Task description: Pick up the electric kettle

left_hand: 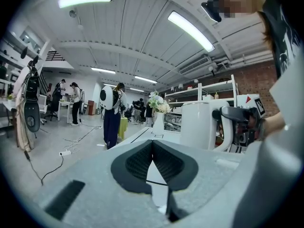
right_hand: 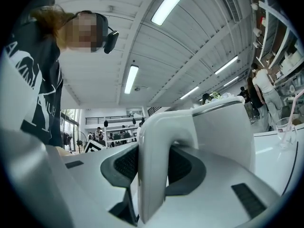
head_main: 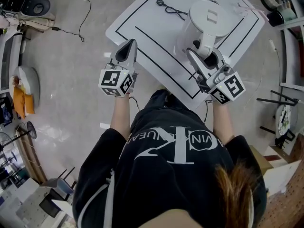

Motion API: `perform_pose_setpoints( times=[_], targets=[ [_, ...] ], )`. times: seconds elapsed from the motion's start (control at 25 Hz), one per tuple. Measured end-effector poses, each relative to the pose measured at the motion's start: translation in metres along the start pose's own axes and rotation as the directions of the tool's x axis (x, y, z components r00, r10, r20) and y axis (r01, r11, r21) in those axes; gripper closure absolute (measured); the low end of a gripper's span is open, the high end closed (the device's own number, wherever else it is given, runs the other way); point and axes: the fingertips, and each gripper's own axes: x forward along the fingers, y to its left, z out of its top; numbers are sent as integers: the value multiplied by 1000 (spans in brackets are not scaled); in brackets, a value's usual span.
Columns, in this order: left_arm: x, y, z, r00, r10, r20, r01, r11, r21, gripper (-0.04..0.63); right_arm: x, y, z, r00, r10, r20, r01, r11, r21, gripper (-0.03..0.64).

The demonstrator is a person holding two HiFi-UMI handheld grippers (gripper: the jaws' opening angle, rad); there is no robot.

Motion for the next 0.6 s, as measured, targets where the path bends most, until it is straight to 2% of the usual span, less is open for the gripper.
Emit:
perform_pose_setpoints(
  times=[0.6],
  targets=[
    [-10, 6, -3, 1000, 28, -7, -28, 1000, -8, 584, 1, -13, 14, 999, -5, 35, 3, 999, 50, 483]
  ],
)
